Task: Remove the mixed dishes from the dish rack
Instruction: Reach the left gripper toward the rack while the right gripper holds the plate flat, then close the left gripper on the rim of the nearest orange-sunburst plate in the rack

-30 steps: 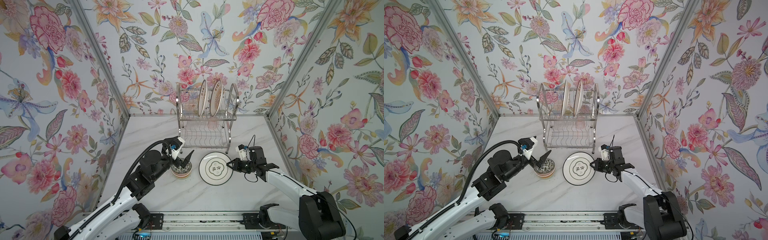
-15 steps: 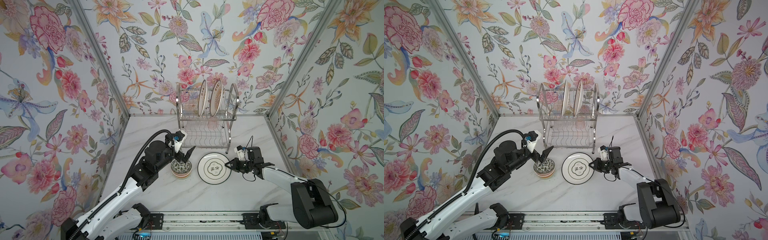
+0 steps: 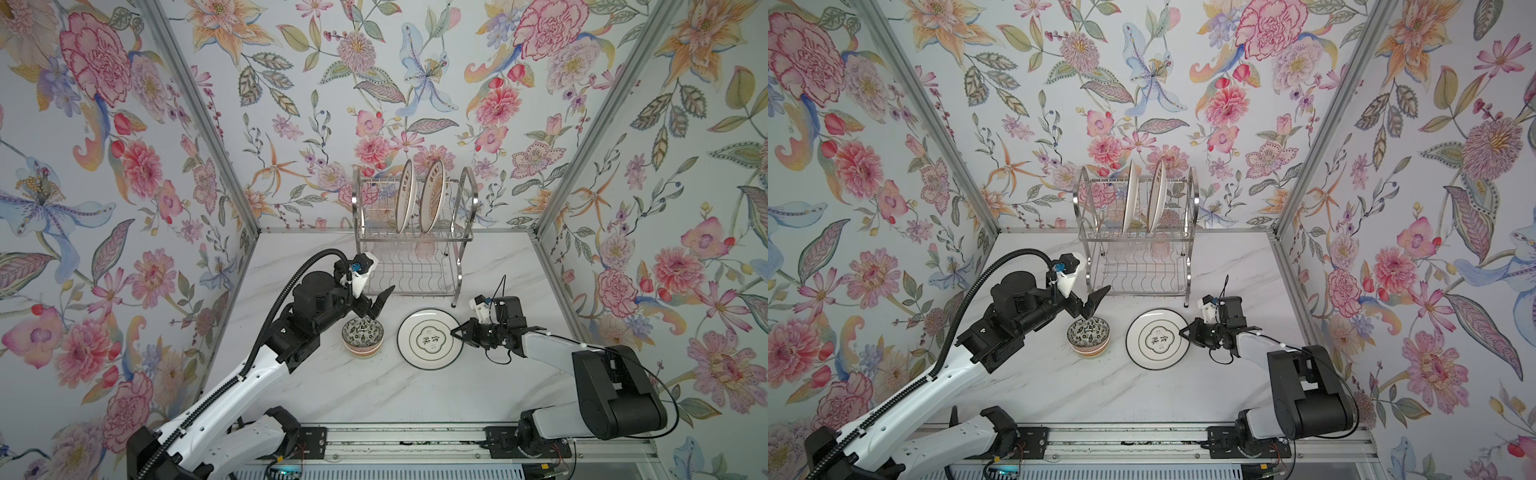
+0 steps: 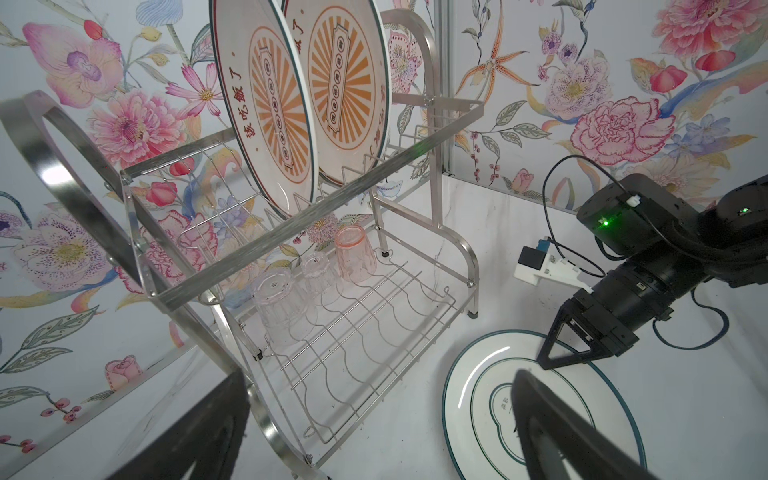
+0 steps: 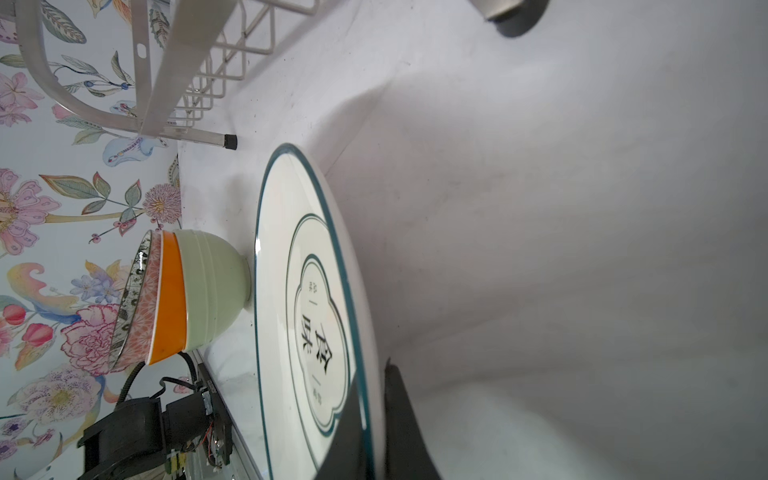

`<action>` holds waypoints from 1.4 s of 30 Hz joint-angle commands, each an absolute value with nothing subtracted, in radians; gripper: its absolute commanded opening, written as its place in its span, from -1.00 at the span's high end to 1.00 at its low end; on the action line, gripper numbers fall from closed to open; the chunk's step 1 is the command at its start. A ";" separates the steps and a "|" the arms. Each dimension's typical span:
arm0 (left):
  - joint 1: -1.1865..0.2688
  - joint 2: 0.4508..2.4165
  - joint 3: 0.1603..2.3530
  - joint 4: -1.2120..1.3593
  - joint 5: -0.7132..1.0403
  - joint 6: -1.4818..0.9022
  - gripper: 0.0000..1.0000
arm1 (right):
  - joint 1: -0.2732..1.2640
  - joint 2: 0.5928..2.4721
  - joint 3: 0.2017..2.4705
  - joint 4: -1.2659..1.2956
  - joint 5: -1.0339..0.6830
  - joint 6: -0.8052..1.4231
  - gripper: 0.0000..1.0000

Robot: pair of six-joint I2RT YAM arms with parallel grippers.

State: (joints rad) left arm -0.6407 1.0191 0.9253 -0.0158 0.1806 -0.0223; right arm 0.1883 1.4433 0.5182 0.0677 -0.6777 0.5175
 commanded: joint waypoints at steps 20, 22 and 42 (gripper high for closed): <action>-0.614 1.153 1.042 0.176 0.198 -0.010 -0.99 | 0.173 1.429 0.521 -0.007 -0.563 0.518 -0.01; -0.615 1.174 1.063 0.208 0.201 -0.010 -0.98 | 0.173 1.408 0.525 -0.033 -0.532 0.514 -0.23; -0.604 1.548 1.504 0.160 0.122 0.009 -0.55 | 0.335 0.936 0.683 -0.149 -0.124 0.190 -0.98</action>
State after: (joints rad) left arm -0.6216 1.5040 1.4555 0.1768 0.1658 0.0048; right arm 0.3000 0.9913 0.6567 -0.1776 -0.2111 0.2775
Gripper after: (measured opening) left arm 0.785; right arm 0.988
